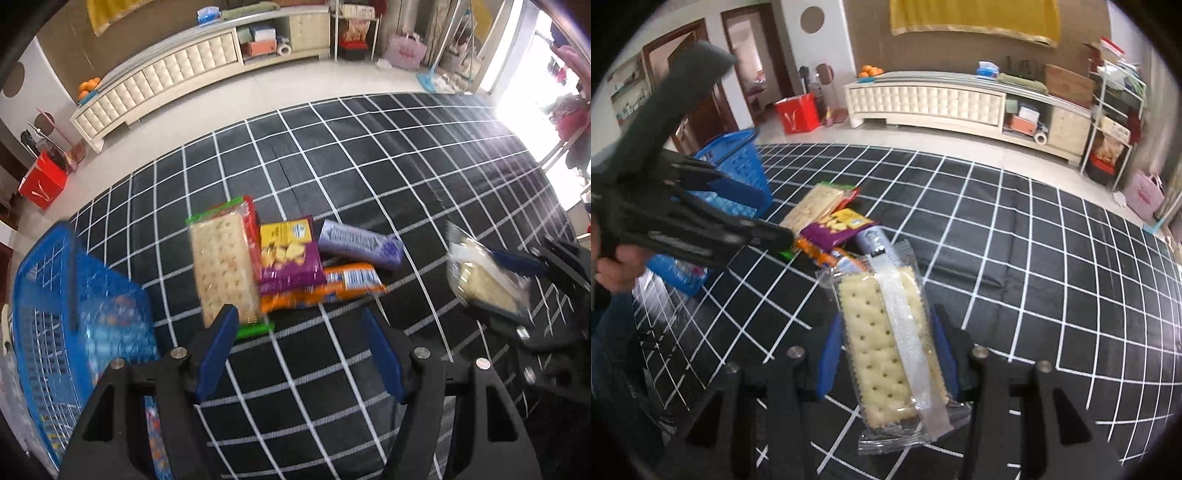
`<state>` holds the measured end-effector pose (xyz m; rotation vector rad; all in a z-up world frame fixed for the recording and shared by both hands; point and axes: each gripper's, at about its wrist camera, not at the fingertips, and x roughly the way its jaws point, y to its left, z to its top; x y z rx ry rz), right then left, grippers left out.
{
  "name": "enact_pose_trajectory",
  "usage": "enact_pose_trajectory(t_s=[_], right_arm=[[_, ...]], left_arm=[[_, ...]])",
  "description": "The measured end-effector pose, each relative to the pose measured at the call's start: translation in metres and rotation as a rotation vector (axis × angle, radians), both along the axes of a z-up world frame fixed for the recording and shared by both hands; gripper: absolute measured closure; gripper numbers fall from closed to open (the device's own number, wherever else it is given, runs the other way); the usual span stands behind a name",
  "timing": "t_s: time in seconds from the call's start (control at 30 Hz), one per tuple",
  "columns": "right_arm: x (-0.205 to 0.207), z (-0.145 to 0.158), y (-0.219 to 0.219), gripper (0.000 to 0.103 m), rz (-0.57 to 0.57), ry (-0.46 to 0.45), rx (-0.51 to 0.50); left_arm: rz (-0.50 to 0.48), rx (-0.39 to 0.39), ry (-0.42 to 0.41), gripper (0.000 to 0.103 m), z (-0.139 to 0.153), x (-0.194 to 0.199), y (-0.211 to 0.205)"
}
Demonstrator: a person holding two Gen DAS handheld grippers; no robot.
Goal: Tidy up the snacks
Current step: 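Grasp the purple chip bag with the left tool while the right tool lifts the cracker pack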
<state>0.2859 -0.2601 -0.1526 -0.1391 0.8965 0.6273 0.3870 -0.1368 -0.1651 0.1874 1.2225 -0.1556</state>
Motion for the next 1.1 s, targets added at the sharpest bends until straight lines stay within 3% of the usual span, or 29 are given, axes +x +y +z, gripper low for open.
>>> enact_pose_trajectory(t_s=[0.1, 0.23, 0.47, 0.5, 0.53, 0.6, 0.83, 1.1], right_arm=[[0.004, 0.002, -0.004, 0.052, -0.026, 0.011, 0.028], [0.004, 0.004, -0.009, 0.052, -0.032, 0.014, 0.045], [0.004, 0.005, -0.01, 0.052, -0.029, 0.018, 0.061], [0.004, 0.005, -0.01, 0.052, -0.031, 0.019, 0.06], [0.004, 0.004, -0.01, 0.052, -0.033, 0.02, 0.06], [0.005, 0.004, -0.012, 0.052, -0.04, 0.022, 0.061], [0.005, 0.006, -0.014, 0.052, -0.074, 0.036, 0.065], [-0.011, 0.038, 0.01, 0.052, -0.08, 0.007, 0.064]], left_arm=[[-0.001, 0.007, 0.041, 0.036, -0.013, 0.021, -0.007], [0.015, 0.071, 0.081, 0.036, -0.036, 0.046, -0.011], [0.068, 0.058, 0.137, 0.036, -0.065, 0.068, -0.002], [0.074, 0.056, 0.145, 0.038, -0.069, 0.069, -0.001], [0.075, 0.056, 0.14, 0.053, -0.071, 0.068, -0.001], [0.078, 0.051, 0.138, 0.058, -0.074, 0.066, 0.0], [0.068, 0.023, 0.053, 0.059, -0.047, 0.034, -0.001], [0.02, -0.045, -0.088, 0.059, 0.031, -0.021, 0.015]])
